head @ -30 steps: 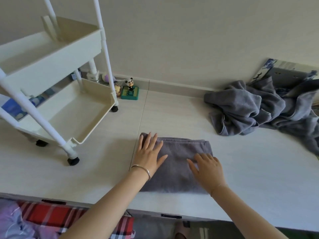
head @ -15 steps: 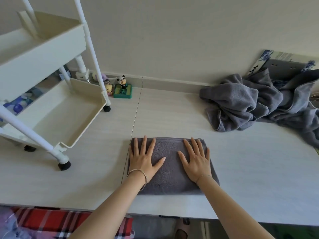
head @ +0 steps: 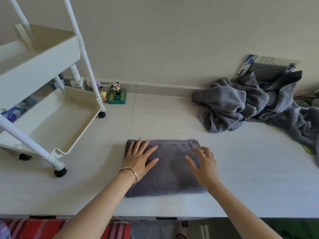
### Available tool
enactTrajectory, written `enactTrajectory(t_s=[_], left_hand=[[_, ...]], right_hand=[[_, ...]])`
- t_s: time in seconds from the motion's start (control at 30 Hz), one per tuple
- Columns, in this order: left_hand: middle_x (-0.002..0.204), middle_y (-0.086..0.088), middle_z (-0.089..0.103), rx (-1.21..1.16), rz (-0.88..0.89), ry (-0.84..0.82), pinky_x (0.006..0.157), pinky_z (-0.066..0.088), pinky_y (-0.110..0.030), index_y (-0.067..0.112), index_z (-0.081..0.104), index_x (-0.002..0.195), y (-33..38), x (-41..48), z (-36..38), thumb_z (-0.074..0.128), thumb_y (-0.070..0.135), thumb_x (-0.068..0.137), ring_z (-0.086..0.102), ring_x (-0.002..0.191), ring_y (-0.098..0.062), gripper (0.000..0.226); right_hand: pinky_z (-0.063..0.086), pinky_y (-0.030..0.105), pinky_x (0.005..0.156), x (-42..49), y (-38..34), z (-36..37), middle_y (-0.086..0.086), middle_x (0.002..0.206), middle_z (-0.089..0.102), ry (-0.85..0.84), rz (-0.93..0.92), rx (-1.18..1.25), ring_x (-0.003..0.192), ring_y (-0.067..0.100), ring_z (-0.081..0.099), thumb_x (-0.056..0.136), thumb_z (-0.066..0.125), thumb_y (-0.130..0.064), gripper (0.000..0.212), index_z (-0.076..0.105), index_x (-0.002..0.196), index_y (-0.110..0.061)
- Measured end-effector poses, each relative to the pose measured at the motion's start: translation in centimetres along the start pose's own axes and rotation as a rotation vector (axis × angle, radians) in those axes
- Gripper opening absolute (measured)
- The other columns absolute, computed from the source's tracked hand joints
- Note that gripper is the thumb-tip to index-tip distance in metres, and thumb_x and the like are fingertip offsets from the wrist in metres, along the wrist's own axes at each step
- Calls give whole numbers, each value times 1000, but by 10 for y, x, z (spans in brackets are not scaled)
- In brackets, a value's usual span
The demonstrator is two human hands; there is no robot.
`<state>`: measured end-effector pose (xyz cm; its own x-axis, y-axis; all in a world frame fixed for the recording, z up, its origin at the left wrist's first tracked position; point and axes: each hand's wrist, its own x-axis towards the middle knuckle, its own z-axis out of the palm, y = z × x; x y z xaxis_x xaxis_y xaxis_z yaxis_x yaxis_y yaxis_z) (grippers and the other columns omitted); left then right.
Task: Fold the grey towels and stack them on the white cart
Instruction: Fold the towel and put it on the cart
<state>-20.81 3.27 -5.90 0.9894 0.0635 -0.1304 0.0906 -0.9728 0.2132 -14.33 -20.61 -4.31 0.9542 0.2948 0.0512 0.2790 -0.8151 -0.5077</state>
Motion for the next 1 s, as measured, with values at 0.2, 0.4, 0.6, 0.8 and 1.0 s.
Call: enactTrajectory(t_s=[0.2, 0.4, 0.6, 0.8, 1.0], left_hand=[[157, 2, 12, 38, -118, -54, 116, 0, -41, 46, 15, 145, 8, 8, -2, -27, 78, 55, 10, 142, -24, 104], [133, -11, 45, 172, -272, -112, 97, 33, -35, 24, 34, 141, 40, 0, -18, 22, 63, 92, 41, 121, -28, 63], [115, -10, 64, 141, -155, -167, 83, 44, -31, 11, 63, 110, 87, -5, -26, 27, 55, 96, 59, 109, -28, 59], [107, -4, 53, -53, 227, -72, 88, 38, -33, 25, 69, 105, 98, 1, -21, 37, 54, 93, 46, 106, -23, 44], [139, -16, 43, -190, -58, 203, 101, 37, -38, 9, 43, 135, 60, 63, -18, 49, 56, 85, 45, 124, -33, 69]], right_hand=[[34, 27, 85, -23, -19, 12, -14, 94, 57, -231, -336, -47, 91, 10, 50, 86, 8, -73, 76, 68, 94, -27], [12, 28, 110, 3, -21, -5, -17, 105, 64, -244, -273, -259, 111, 6, 49, 82, -12, -73, 96, 71, 95, -26], [-14, 42, 116, 38, -12, -15, -11, 159, -2, -380, -61, -330, 146, 15, -10, 100, 14, -50, 48, 43, 137, -41], [-4, 43, 118, 25, 14, -16, -4, 159, 4, -71, 125, -113, 146, 21, -2, 96, 36, -52, 53, 27, 146, -35], [12, 42, 118, -16, 37, -17, 9, 158, 9, 163, 592, 267, 145, 27, 10, 79, 68, -48, 99, 9, 150, -12]])
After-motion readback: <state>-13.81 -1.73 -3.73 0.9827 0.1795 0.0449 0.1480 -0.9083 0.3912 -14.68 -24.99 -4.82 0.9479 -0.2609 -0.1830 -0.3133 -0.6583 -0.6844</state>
